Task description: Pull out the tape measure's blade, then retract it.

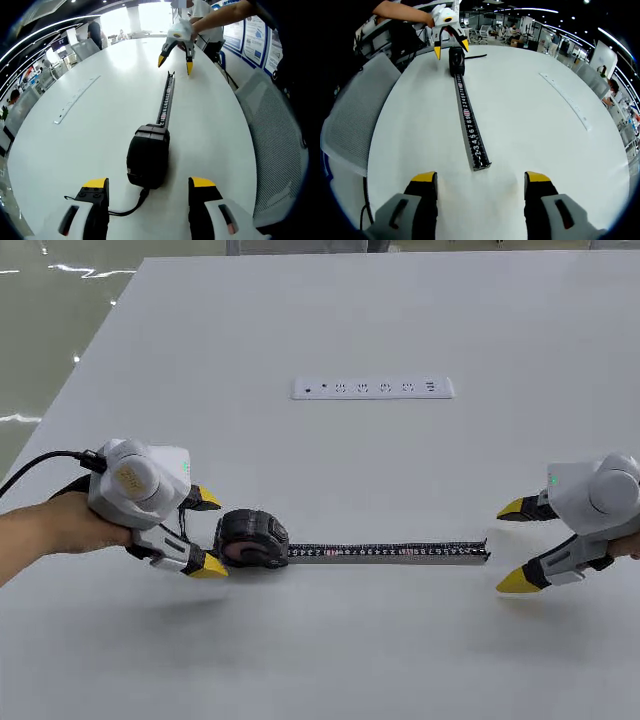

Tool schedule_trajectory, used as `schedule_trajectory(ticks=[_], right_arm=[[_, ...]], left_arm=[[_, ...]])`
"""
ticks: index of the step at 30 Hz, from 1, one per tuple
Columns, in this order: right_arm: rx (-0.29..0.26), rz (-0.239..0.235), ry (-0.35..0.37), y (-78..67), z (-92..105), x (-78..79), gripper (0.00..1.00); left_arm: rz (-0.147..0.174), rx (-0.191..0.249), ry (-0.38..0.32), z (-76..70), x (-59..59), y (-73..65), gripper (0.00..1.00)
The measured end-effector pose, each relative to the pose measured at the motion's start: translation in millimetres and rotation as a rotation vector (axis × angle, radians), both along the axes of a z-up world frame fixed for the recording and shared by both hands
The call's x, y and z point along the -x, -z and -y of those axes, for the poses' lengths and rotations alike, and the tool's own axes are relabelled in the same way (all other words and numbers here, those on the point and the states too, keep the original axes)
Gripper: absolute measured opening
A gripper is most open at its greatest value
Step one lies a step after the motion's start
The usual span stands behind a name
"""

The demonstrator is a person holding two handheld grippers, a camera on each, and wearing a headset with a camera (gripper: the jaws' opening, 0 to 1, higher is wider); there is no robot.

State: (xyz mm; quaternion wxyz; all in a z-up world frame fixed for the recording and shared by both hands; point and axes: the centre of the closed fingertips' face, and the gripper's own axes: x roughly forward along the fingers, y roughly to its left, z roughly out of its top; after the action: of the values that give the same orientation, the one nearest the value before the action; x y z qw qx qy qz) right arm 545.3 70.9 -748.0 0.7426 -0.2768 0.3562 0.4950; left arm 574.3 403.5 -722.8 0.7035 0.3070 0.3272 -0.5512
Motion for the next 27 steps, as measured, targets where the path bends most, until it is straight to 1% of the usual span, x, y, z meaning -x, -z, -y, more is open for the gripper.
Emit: schedule_trajectory(ticks=[2,3,5,7,9,10,12,14,16,17,18,21,24,26,27], right_arm=[[-0.021,0.007,0.011,-4.3,-0.4,2.9,0.75],[-0.027,0.015,0.025,-5.7,-0.3,2.7,0.77],[-0.043,0.02,0.062,-8.2,0.1,3.7,0.86],[-0.059,0.031,0.085,-12.0,-0.3,6.2,0.92],[-0.077,0.042,0.124,-14.5,0.5,6.3,0.96],[-0.08,0.046,0.13,-15.4,1.1,7.5,1.0],[-0.093,0.057,0.153,-17.7,2.9,8.1,1.0],[-0.106,0.064,0.177,-21.1,3.2,9.5,1.0],[-0.122,0.076,0.201,-24.6,3.9,10.9,1.0],[-0.132,0.079,0.213,-26.5,3.8,12.5,1.0],[-0.136,0.084,0.219,-27.9,4.2,13.3,1.0],[-0.149,0.097,0.244,-32.0,4.4,16.8,1.0],[-0.159,0.114,0.265,-35.8,4.6,20.4,1.0],[-0.156,0.122,0.275,-36.8,5.4,23.6,1.0],[-0.157,0.121,0.282,-37.6,5.5,26.2,1.0]], left_arm=[[-0.008,0.025,-0.036,-3.7,2.3,-2.3,0.69],[-0.008,0.031,-0.048,-5.5,3.2,-3.4,0.71],[-0.004,0.056,-0.078,-8.8,5.6,-7.4,0.75],[-0.004,0.086,-0.102,-10.1,8.8,-11.7,0.78],[0.007,0.111,-0.13,-11.5,10.6,-15.4,0.85],[0.008,0.117,-0.143,-12.5,10.9,-15.6,0.88],[0.016,0.137,-0.167,-12.8,12.5,-19.1,0.95],[0.023,0.148,-0.178,-13.2,14.5,-21.4,0.97],[0.037,0.169,-0.197,-12.0,15.9,-25.2,1.0],[0.05,0.179,-0.203,-11.3,16.4,-27.8,1.0],[0.055,0.181,-0.211,-11.6,17.0,-28.6,1.0],[0.062,0.2,-0.235,-11.1,20.0,-31.1,1.0],[0.078,0.217,-0.264,-11.0,23.5,-33.4,1.0],[0.081,0.217,-0.285,-12.7,27.3,-32.4,1.0],[0.089,0.213,-0.3,-14.8,29.4,-32.1,1.0]])
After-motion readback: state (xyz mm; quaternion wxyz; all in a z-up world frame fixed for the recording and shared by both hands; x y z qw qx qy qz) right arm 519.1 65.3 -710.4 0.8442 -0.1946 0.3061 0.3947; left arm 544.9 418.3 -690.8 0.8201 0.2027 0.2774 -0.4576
